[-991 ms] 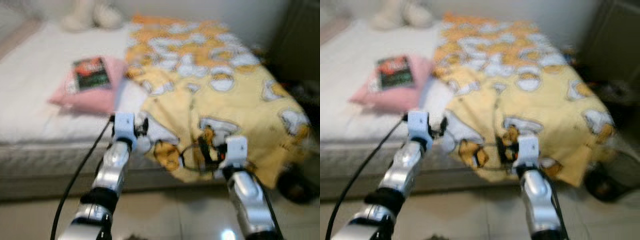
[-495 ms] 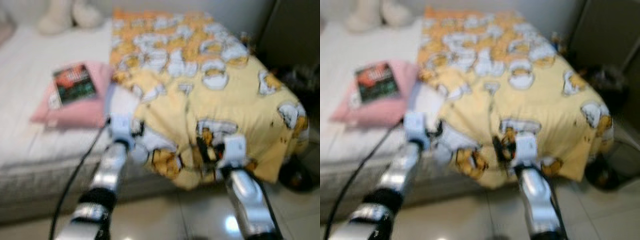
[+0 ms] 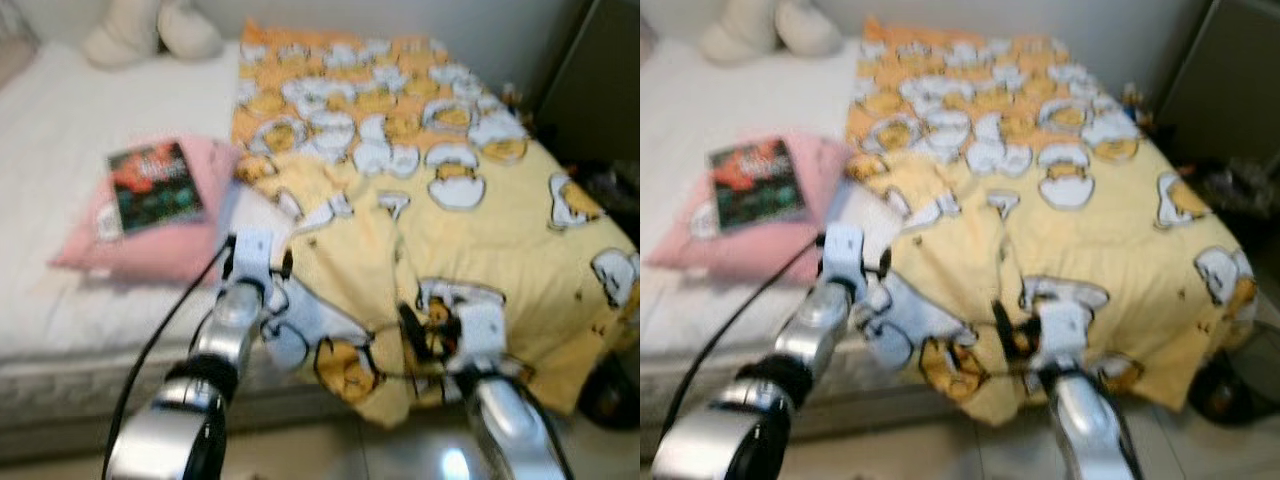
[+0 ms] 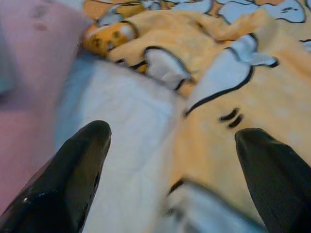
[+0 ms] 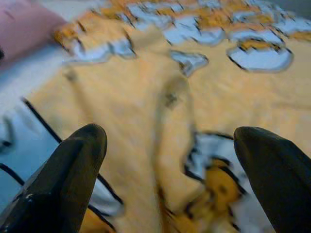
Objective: Clean up the room
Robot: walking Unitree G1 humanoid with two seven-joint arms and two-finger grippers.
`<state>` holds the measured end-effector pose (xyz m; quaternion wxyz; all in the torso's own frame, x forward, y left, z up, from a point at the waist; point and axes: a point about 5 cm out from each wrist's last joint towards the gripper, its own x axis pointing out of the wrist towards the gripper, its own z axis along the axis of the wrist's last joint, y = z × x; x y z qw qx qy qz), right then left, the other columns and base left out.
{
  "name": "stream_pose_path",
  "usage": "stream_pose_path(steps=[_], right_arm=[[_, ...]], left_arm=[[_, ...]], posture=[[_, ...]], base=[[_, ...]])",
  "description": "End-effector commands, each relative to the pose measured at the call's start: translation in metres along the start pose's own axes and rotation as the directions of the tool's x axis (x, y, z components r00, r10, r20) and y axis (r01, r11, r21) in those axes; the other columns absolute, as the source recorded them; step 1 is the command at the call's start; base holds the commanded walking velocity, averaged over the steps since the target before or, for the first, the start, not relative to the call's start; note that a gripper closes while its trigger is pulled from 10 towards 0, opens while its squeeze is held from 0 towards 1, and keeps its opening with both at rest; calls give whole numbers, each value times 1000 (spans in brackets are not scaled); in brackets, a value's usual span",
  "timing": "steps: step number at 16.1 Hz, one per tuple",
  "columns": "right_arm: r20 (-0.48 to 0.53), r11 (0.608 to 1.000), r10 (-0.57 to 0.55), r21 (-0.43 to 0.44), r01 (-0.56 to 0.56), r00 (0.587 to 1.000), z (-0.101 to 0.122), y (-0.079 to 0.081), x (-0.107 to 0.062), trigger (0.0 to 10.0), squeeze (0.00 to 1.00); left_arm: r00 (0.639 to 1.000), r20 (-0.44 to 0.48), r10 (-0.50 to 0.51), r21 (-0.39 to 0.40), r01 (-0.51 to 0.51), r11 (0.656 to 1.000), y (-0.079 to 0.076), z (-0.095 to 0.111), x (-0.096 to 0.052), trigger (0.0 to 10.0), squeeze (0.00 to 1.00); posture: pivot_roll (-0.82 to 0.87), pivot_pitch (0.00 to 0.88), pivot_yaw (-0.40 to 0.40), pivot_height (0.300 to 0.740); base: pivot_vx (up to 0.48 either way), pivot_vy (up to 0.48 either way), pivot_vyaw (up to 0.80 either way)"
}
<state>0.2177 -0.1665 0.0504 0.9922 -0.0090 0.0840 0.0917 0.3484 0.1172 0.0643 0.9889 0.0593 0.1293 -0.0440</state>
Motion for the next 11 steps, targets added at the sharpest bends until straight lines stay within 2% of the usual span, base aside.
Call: stream_pose_path(steps=[1, 3, 5, 9, 10, 11], right_arm=[[-23, 999, 26, -24, -27, 999, 0, 1, -10, 10000, 0], [-40, 998, 42, -40, -43, 998, -1, 2, -19, 10000, 0], [-40, 999, 23, -41, -25, 999, 5, 1, -26, 10000, 0], [-77, 999, 16, -33, -18, 997, 5, 5, -49, 10000, 0], [-104, 999, 28, -26, -31, 994, 4, 10, -63, 10000, 0], [-113, 999, 35, -25, -38, 993, 3, 12, -66, 10000, 0]], left_arm=[[999, -37, 14, 14, -13, 1000, -3, -4, 1, 10000, 0], [994, -76, 82, -10, -83, 997, 11, -8, 2, 10000, 0], [989, -97, 114, -13, -115, 993, 17, -8, 3, 10000, 0], [987, -109, 116, 15, -115, 993, 16, -11, 2, 10000, 0], [989, -104, 100, -25, -104, 994, 12, -11, 2, 10000, 0], [991, -100, 88, -33, -91, 995, 10, -12, 2, 10000, 0]], posture=[[-183, 64, -37, 740], [-209, 69, -39, 740], [-243, 78, -33, 740], [-275, 135, -51, 740], [-290, 173, -60, 740], [-294, 182, -63, 740]], base=[[0, 0, 0], [0, 0, 0], [0, 0, 0], [0, 0, 0], [0, 0, 0], [0, 0, 0]])
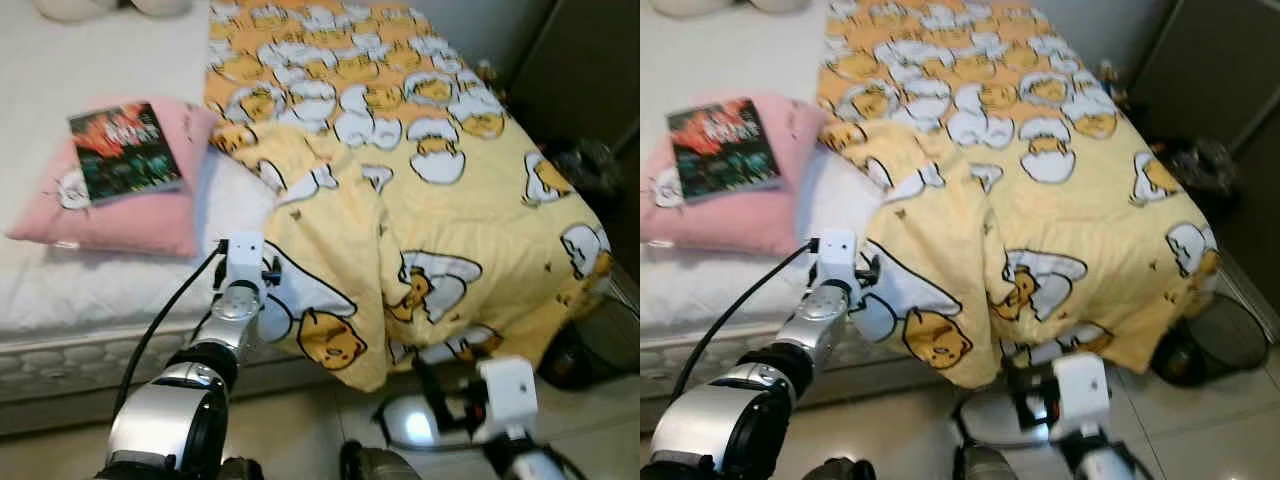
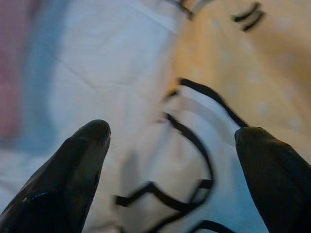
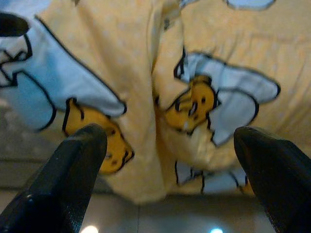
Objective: Clean up the room
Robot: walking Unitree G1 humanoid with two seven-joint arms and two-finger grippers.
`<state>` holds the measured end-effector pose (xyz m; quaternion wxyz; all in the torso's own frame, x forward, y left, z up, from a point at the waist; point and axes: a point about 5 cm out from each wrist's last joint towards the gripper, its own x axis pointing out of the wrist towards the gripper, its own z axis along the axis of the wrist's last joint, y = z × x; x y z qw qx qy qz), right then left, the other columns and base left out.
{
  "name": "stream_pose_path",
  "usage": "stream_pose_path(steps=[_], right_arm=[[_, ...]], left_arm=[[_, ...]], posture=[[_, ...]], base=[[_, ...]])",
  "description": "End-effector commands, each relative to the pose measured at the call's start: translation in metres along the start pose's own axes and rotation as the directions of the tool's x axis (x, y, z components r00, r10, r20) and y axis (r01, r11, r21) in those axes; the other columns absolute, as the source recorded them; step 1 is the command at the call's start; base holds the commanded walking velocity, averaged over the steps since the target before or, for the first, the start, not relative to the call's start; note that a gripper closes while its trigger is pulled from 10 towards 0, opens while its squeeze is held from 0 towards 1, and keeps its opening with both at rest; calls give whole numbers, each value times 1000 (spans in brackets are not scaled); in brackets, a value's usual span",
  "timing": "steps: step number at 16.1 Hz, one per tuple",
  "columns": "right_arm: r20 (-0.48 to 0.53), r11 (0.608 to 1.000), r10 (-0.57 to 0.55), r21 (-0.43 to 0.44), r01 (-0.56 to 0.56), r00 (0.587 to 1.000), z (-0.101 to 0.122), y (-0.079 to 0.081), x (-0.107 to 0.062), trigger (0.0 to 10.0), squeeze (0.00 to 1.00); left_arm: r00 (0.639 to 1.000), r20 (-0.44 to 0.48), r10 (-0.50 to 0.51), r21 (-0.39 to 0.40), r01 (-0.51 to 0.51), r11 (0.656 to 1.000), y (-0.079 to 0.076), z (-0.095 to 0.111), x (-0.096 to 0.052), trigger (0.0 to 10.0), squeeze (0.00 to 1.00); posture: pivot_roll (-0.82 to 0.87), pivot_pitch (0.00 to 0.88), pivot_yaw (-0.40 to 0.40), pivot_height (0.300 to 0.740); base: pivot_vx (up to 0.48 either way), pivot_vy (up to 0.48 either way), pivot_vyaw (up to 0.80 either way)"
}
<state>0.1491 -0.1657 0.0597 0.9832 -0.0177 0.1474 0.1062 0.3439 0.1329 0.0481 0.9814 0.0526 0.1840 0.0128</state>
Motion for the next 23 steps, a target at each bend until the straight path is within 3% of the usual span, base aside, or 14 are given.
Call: stream_pose_path(steps=[1, 8, 9, 10, 11, 17, 23], right_arm=[[0, 1000, 15, -19, -15, 1000, 6, 2, -6, 10000, 0], [-88, 1000, 20, -21, -22, 996, 4, 6, -40, 10000, 0], [-100, 1000, 19, -18, -21, 995, 3, 7, -43, 10000, 0], [-102, 1000, 20, -17, -22, 995, 3, 8, -44, 10000, 0], [-107, 1000, 22, -14, -23, 994, 3, 10, -44, 10000, 0], [-108, 999, 39, 2, -39, 993, 1, 14, -34, 10000, 0], [-100, 998, 61, -1, -61, 993, 1, 15, -24, 10000, 0]], left_arm=[[999, 22, -30, 1, 30, 1000, -7, 6, 1, 10000, 0], [999, -35, 40, 74, -37, 997, 2, -10, -2, 10000, 0], [998, -54, 32, 76, -28, 997, 2, -12, -2, 5686, 0], [998, -57, 32, 79, -28, 996, 2, -12, -2, 5686, 0], [998, -58, 38, 85, -33, 996, 3, -12, -2, 0, 0], [990, -128, 63, 154, -43, 987, 18, -28, -5, 0, 0], [984, -174, 43, 191, -9, 982, 22, -40, -9, 0, 0]], posture=[[-302, 209, -74, 740], [-368, 280, -106, 740], [-371, 285, -104, 740], [-371, 285, -104, 740], [-369, 285, -101, 740], [-333, 269, -86, 740], [-316, 239, -85, 740]], base=[[0, 0, 0], [0, 0, 0], [0, 0, 0], [0, 0, 0], [0, 0, 0], [0, 0, 0], [0, 0, 0]])
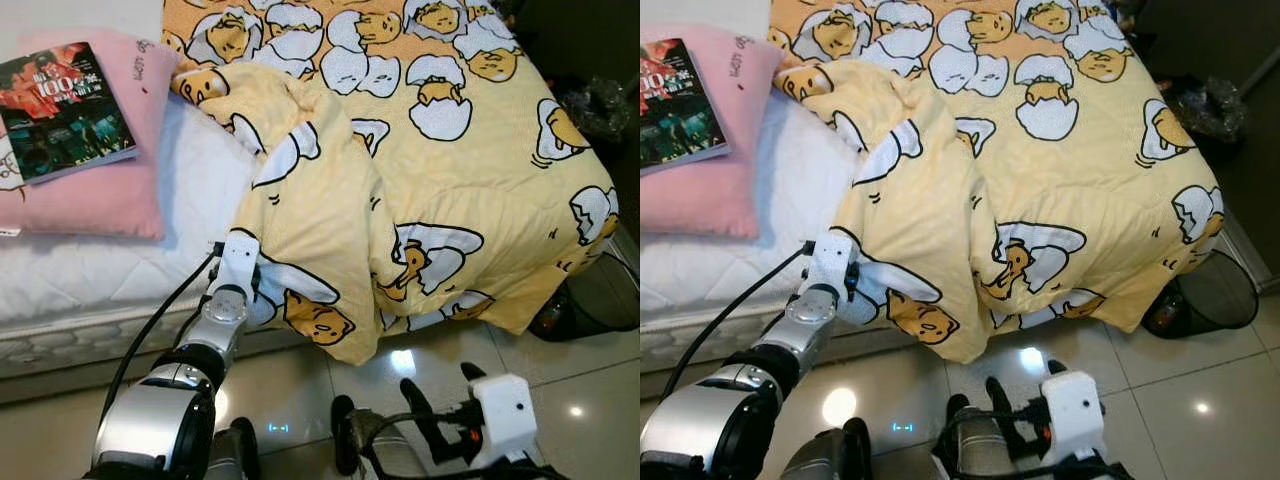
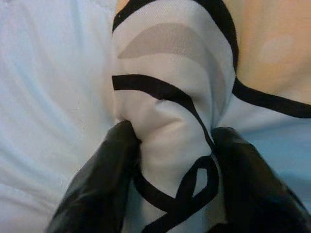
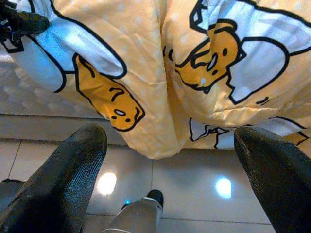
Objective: Clean up the room
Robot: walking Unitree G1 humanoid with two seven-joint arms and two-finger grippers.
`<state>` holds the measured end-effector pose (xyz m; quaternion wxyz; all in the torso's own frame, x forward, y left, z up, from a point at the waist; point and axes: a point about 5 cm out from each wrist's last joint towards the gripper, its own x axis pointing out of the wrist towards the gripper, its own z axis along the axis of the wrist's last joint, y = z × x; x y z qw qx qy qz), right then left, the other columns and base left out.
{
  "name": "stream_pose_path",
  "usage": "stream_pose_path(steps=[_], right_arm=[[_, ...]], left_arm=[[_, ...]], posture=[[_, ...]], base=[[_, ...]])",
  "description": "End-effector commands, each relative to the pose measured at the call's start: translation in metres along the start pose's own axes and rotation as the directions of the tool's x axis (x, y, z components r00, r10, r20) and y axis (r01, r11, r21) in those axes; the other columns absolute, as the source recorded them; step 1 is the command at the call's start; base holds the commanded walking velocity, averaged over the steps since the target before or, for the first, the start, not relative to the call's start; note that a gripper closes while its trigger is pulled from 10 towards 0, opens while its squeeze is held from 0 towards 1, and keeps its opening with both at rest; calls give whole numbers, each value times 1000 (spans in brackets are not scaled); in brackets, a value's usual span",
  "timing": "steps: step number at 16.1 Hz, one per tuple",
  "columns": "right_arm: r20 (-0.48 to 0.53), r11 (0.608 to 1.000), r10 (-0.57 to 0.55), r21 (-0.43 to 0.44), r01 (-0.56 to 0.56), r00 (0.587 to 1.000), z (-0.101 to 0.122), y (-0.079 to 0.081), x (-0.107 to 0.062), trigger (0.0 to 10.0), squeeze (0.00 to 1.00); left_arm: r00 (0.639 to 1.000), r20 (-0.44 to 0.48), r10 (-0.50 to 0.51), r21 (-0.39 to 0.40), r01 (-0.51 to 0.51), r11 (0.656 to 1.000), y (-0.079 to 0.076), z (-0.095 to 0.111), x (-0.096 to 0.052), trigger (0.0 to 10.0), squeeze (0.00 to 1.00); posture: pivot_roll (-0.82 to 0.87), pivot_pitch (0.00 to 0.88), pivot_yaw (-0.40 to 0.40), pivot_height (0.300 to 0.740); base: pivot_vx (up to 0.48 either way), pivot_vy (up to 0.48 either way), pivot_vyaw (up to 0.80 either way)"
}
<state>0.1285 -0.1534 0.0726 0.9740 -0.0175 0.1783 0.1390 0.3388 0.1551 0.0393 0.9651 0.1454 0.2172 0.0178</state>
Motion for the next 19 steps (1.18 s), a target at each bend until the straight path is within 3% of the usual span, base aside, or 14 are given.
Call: stream_pose_path(steps=[1, 4, 11, 15, 19], right_arm=[[-38, 1000, -5, -1, 5, 999, -7, -2, -2, 10000, 0], [-30, 1000, 2, -6, -3, 1000, -6, -2, 4, 10000, 0], [-8, 1000, 10, -2, -10, 1000, -5, -3, 16, 10000, 0], [7, 999, 51, -3, -51, 999, -2, -2, 23, 10000, 0], [2, 998, 63, -7, -63, 998, -5, 0, 25, 10000, 0]], left_arm=[[994, -104, -22, 29, 25, 999, -3, -28, -6, 0, 0], [993, -118, -18, 49, 24, 999, 6, -34, -6, 0, 0], [978, -155, -136, 163, 162, 973, 4, -62, -17, 0, 0], [951, -253, -178, 293, 251, 922, 9, -102, -34, 0, 0], [899, -385, -210, 251, 321, 913, 5, -146, -59, 0, 0]], posture=[[-307, 231, -84, 740], [-299, 210, -78, 740], [-261, 195, -63, 740], [-239, 179, -47, 740], [-225, 167, -38, 740]], base=[[0, 0, 0], [0, 0, 0], [0, 0, 0], [0, 0, 0], [0, 0, 0]])
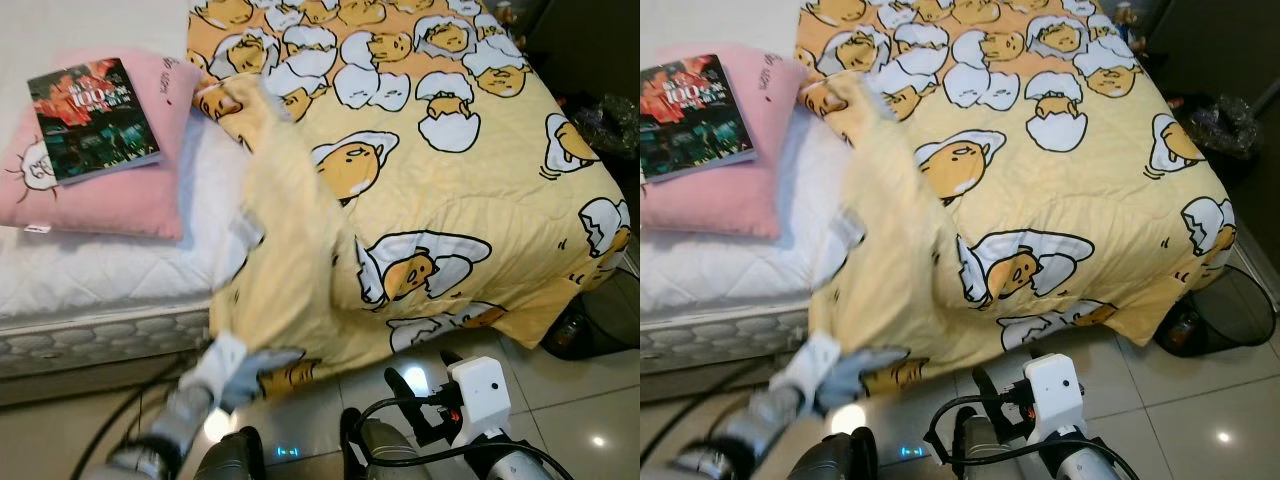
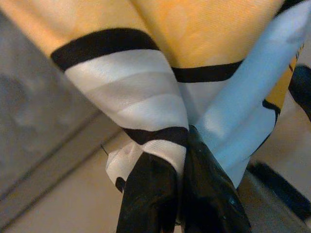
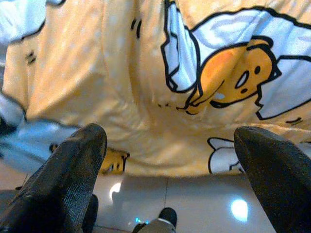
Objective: Clean up the room
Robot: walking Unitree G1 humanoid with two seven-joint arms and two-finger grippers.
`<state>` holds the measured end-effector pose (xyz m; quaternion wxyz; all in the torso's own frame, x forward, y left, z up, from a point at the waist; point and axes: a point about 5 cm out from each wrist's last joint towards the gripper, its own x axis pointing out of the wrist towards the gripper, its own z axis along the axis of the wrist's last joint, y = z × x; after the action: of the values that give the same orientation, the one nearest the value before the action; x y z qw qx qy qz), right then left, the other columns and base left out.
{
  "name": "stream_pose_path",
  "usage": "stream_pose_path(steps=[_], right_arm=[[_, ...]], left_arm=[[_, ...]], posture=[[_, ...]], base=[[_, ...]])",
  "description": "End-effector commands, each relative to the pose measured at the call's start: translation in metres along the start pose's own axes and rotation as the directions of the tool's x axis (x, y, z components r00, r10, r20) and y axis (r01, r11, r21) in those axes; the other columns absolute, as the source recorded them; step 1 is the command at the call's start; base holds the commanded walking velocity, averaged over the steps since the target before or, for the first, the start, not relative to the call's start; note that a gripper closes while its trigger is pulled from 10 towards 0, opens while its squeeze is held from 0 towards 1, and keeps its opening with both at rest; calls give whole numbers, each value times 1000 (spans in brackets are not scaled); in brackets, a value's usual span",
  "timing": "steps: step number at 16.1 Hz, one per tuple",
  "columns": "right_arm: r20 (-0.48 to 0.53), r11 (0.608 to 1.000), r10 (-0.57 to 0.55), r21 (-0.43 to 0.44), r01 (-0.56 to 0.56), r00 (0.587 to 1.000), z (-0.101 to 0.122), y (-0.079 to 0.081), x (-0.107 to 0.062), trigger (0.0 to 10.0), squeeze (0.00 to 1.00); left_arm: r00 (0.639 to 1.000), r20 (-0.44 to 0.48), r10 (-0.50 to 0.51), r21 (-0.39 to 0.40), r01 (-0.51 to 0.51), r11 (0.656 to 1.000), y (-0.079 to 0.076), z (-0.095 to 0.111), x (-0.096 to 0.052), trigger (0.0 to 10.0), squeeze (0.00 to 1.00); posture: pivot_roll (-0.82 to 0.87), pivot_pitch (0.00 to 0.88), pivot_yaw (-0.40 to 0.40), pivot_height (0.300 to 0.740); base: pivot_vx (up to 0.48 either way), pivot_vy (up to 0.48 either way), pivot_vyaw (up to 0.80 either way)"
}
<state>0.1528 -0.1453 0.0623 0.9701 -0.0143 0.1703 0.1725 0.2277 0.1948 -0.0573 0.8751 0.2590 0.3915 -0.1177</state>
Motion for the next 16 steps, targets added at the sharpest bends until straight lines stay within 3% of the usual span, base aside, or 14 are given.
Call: stream_pose_path(steps=[1, 2, 5, 7, 13, 16], right_arm=[[-11, 1000, -3, 3, 3, 1000, -4, -1, 0, 10000, 0], [-6, 1000, 3, 5, -3, 1000, -3, 0, 3, 10000, 0], [-2, 1000, 19, 3, -19, 1000, -3, 1, 7, 10000, 0], [0, 1000, 20, 1, -20, 1000, -3, 0, 7, 10000, 0], [-14, 1000, 31, 2, -31, 999, -7, 0, 5, 10000, 0], [-17, 999, 39, -1, -39, 999, -7, 0, 5, 10000, 0]], left_arm=[[999, -21, -46, 32, 47, 998, -14, -7, -1, 0, 0], [999, -12, -48, 23, 49, 999, -20, -3, 0, 10000, 0], [998, 35, -54, 43, 52, 998, -25, 7, 1, 10000, 0], [997, 19, -79, 40, 79, 996, -33, 0, -1, 10000, 0], [990, -71, -122, 18, 124, 992, -48, -28, -9, 10000, 0], [988, -85, -130, 54, 135, 989, -52, -28, -8, 10000, 0]], posture=[[-219, 165, -37, 740], [-204, 161, -39, 740], [-197, 158, -38, 740], [-198, 157, -37, 740], [-208, 162, -40, 740], [-205, 159, -42, 740]], base=[[0, 0, 0], [0, 0, 0], [0, 0, 0], [-148, 0, 0], [-476, 0, 0], [-106, 0, 0]])
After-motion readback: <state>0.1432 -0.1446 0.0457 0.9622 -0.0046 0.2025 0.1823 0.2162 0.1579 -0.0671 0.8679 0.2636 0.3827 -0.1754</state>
